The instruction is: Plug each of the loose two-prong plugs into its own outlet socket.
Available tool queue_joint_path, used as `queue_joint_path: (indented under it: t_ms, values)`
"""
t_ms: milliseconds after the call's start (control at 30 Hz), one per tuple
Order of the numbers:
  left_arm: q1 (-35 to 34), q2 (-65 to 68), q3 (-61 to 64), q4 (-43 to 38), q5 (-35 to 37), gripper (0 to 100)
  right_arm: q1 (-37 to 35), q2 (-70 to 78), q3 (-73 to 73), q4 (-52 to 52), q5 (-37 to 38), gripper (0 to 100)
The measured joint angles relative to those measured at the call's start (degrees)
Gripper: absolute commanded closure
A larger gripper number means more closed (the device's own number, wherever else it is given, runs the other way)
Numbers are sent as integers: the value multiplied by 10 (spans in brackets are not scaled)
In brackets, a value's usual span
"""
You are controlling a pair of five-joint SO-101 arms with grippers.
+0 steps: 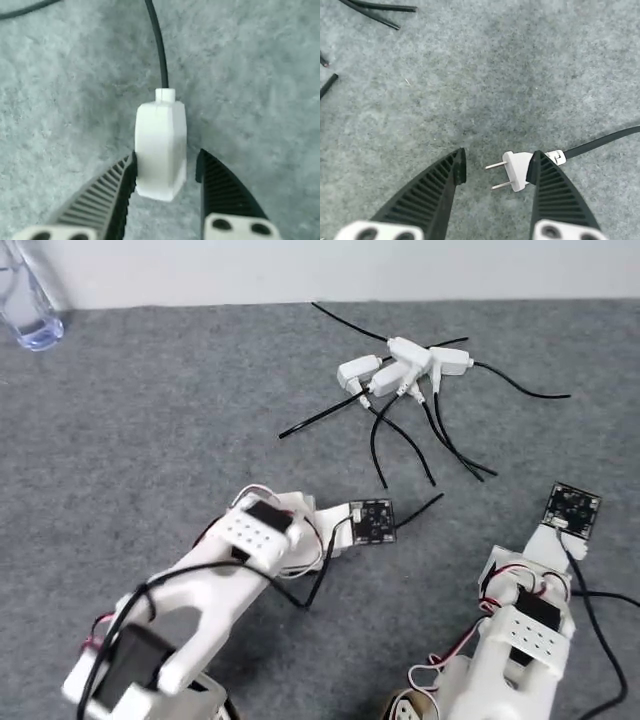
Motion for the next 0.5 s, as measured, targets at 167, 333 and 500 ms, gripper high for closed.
queue_joint_path:
  t_ms: [167,333,500]
  values:
    - [2,49,-47,16,6,816,0,0,0,0,0,805]
    - [23,42,-57,57,40,843,0,0,0,0,0,805]
    - [68,-25,-39,97,55,844,0,0,0,-1,0,805]
